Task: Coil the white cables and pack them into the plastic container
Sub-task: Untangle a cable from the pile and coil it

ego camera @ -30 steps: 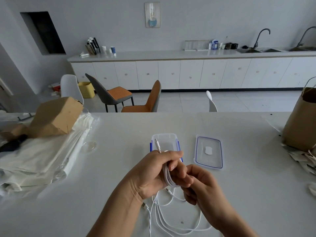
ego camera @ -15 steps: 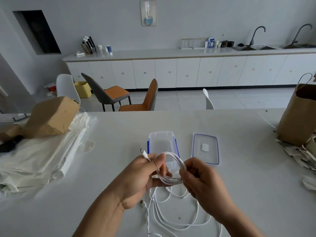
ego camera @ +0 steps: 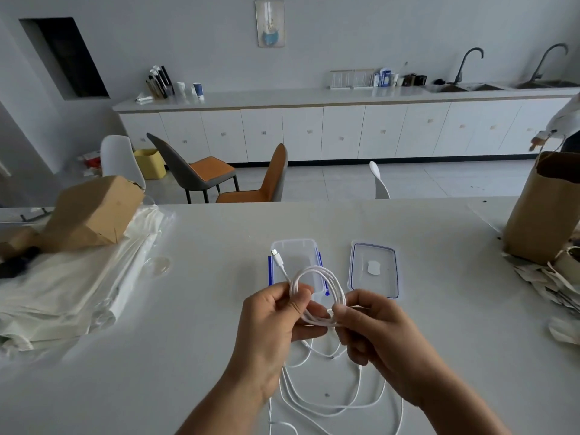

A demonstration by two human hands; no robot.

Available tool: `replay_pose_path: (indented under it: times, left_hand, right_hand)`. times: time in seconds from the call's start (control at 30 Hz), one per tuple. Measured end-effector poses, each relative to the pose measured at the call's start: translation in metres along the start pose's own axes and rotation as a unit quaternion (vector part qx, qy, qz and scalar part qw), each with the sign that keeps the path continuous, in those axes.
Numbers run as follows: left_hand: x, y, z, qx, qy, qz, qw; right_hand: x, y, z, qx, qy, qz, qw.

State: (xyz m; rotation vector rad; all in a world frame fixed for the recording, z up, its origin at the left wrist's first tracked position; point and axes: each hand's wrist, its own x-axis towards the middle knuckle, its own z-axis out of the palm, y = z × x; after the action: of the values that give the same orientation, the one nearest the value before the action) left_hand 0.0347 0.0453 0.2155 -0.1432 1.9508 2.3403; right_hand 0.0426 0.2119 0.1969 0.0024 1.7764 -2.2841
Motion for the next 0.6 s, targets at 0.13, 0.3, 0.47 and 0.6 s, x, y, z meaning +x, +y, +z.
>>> replay_pose_path:
  times: [0.13, 0.3, 0.47, 0.6]
  left_hand:
    - [0.002, 0.001, 0.0, 0.001, 0.017, 0.004, 1.0]
    - [0.003, -0.001, 0.003, 0.018, 0.027, 0.001, 0.999]
    - [0.008, -0.001, 0.004, 0.06, 0.05, 0.006, 0.997]
    - [0.013, -0.004, 0.006, 0.104, 0.075, 0.026, 0.991]
  right_hand:
    - [-0.007, 0.003, -0.008, 0.114, -0.046, 0.03, 0.992]
    - [-0.007, 0.014, -0.001, 0.149, 0.013, -0.002, 0.989]
    - [-0.008, 0.021, 0.009, 0.158, 0.066, -0.042, 0.984]
    - [-0.009, 0.028, 0.012, 0.199, 0.068, -0.041, 0.977]
